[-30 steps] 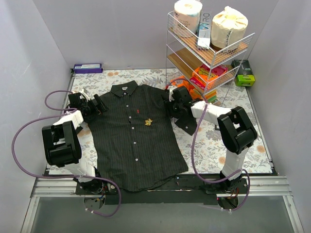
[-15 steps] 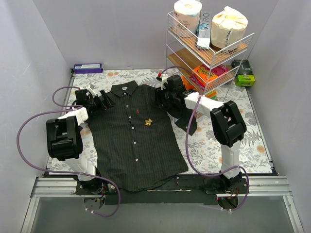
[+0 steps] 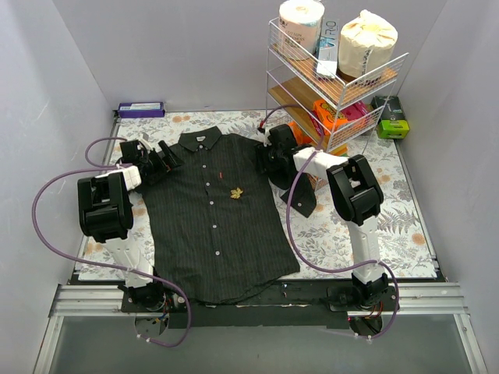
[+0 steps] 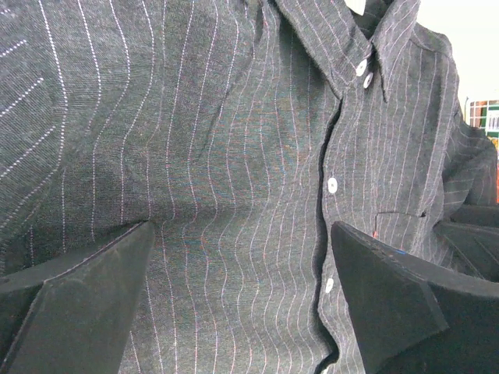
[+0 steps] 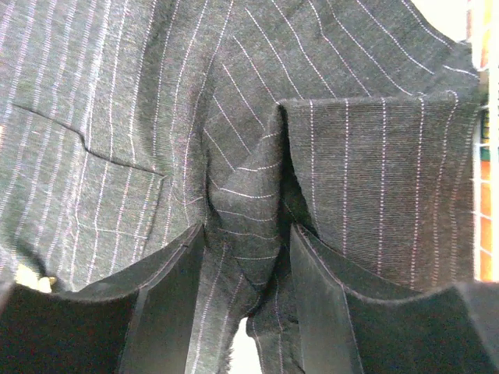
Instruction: Pin the brooch onto the clothing
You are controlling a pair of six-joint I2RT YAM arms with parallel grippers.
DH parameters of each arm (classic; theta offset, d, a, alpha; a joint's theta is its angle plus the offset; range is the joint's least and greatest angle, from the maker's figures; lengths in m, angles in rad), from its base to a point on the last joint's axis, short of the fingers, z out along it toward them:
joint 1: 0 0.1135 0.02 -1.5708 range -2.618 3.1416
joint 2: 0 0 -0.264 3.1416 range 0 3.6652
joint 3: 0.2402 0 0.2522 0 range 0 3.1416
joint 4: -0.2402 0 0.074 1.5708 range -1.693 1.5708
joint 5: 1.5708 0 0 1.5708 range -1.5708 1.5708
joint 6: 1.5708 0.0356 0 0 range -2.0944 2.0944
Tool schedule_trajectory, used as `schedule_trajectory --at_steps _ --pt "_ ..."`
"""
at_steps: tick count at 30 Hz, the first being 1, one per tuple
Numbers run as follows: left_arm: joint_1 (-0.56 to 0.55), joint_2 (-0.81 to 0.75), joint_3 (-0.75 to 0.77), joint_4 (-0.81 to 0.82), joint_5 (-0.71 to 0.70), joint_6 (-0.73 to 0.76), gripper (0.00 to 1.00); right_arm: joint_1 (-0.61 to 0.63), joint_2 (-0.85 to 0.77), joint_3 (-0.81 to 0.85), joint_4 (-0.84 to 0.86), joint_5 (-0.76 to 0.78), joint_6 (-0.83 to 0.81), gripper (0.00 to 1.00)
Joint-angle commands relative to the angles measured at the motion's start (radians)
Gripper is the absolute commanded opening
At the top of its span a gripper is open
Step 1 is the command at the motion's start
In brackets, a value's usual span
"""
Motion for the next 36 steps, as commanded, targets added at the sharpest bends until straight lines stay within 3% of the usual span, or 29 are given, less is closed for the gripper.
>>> schedule_trajectory --at_steps 1,10,19,25,29,33,36 --pt "0.01 0.092 0.037 -0.038 -0.064 0.04 0.98 -0.018 0.033 0.032 -0.036 0.15 0.003 0.56" --pt "0.0 0.082 0.05 -0.003 -0.03 0.076 0.98 -0.026 0.033 0.069 -0.036 0.132 -0.028 0.56" --pt "-0.074 -0.193 0.04 -0.003 -0.104 0.105 0.98 0.014 -0.13 0.058 -0.054 0.169 -0.098 0.57" --pt "-0.145 -0.358 0.093 -0.077 -0.093 0.05 0.98 0.104 -0.219 0.057 -0.098 0.137 -0.138 0.59" --pt "-0.146 -0.47 0.045 -0.104 -0.053 0.011 0.98 0.207 -0.277 0.022 -0.131 0.059 -0.187 0.59" --pt "-0.146 -0.61 -0.021 -0.164 -0.055 0.011 0.98 0.293 -0.404 -0.082 -0.142 0.065 -0.2 0.58" --pt "-0.146 -0.736 -0.064 -0.222 -0.067 0.016 0.98 0.301 -0.543 -0.206 -0.086 0.072 -0.12 0.59"
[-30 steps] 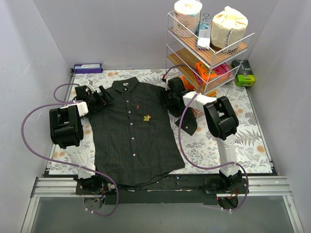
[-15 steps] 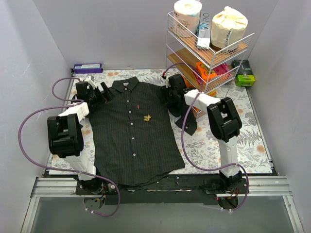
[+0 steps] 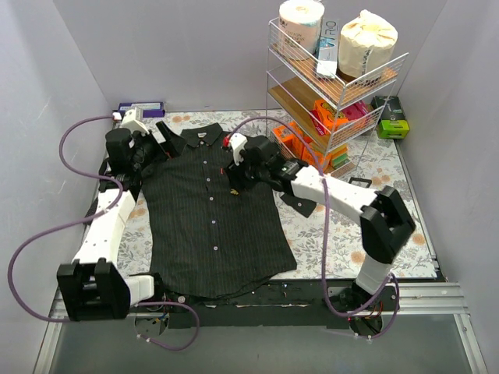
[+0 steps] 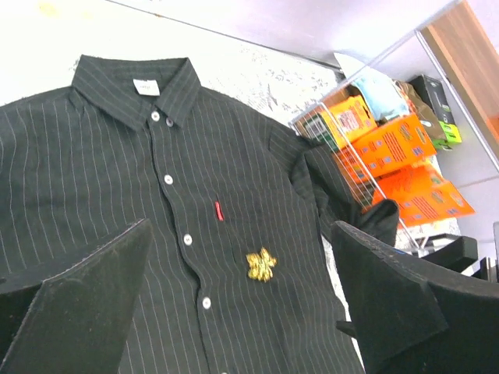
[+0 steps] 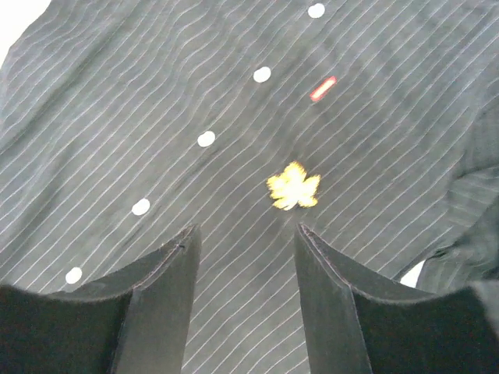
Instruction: Pin the brooch onto the clothing
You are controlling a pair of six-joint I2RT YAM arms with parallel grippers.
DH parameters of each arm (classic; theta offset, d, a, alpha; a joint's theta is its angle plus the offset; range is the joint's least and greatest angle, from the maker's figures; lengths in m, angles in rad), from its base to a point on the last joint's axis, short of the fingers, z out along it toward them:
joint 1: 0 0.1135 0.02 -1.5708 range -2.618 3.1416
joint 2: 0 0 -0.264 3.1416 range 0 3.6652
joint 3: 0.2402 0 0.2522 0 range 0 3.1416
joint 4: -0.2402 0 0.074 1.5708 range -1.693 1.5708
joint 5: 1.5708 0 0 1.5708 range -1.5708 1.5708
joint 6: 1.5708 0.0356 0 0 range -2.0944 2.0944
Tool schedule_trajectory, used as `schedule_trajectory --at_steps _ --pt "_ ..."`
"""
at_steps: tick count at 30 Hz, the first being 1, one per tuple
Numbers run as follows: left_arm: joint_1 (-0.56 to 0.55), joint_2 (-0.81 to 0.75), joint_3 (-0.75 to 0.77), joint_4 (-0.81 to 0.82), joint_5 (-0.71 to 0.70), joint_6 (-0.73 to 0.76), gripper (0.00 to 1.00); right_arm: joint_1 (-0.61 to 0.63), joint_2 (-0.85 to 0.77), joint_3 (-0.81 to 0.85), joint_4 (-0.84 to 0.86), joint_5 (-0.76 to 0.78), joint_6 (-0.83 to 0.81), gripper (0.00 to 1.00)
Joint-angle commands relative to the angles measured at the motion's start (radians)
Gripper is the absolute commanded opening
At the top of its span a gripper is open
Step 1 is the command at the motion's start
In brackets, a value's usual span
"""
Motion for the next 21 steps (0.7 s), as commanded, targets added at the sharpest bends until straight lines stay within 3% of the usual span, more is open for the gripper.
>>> schedule_trajectory --at_steps 1,5,12,21 --pt "0.002 -0.188 -0.065 -0.113 -0.009 -0.006 0.98 0.0 -0.222 -0.159 0.045 0.025 0.059 0.59" --pt "0.002 -0.356 -0.114 -0.145 -0.044 -0.025 0.98 -0.011 -0.418 -0.318 0.12 0.113 0.131 0.61" --pt "0.001 -0.43 -0.103 -0.195 -0.003 -0.075 0.98 -0.1 -0.722 -0.526 0.183 0.173 0.179 0.65" --pt "-0.001 -0.467 -0.088 -0.234 -0.023 -0.065 0.98 -0.241 -0.828 -0.595 0.153 0.116 0.208 0.66"
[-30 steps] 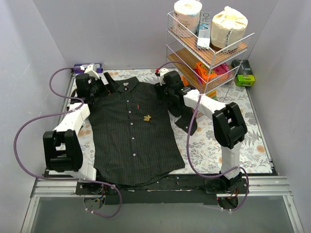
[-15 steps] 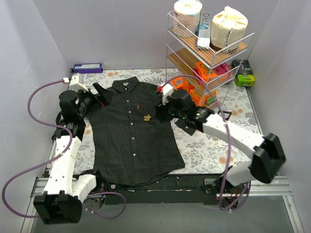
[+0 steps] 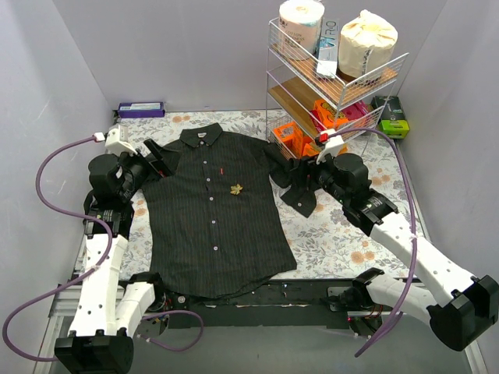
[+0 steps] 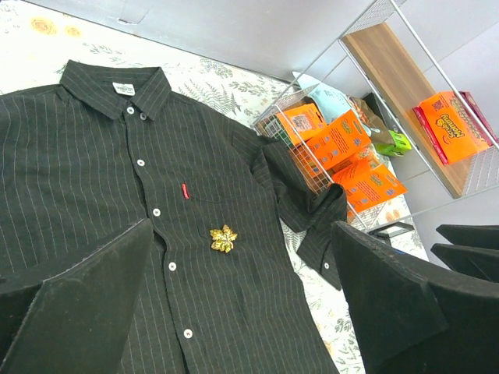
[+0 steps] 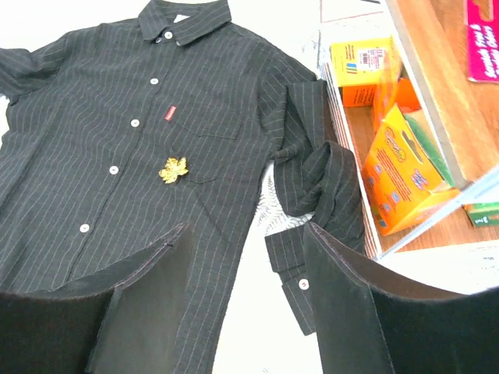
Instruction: Pin the brooch onto the clothing
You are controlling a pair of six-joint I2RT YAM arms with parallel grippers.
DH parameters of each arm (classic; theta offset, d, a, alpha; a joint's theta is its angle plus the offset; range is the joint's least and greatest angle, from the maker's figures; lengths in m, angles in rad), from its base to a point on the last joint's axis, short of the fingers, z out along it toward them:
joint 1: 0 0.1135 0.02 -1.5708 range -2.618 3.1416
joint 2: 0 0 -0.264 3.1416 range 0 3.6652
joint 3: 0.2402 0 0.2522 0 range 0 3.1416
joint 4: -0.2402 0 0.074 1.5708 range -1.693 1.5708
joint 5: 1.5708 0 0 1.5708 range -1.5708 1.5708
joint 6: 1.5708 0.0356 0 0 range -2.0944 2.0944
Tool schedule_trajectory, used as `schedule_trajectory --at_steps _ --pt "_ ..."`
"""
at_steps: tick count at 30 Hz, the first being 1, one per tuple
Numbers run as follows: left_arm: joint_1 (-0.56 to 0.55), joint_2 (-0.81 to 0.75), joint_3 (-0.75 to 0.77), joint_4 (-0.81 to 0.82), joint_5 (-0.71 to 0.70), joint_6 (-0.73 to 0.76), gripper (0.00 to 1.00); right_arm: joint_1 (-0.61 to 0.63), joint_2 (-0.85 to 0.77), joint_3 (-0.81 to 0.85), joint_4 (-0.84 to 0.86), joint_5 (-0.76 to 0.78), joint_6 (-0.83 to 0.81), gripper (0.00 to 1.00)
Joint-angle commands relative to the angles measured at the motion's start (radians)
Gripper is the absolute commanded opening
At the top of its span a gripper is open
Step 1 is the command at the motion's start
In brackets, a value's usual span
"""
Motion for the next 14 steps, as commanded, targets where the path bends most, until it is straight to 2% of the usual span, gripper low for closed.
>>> schedule_trajectory --at_steps 1,14 --pt "-0.001 -0.036 0.018 -0.038 -0.006 0.005 0.98 -0.027 -0.038 -0.014 0.026 -0.02 0.028 0.66" --pt "-0.001 -0.043 0.036 -0.065 0.009 0.01 0.98 -0.033 -0.073 -0.016 0.012 -0.014 0.031 0.66"
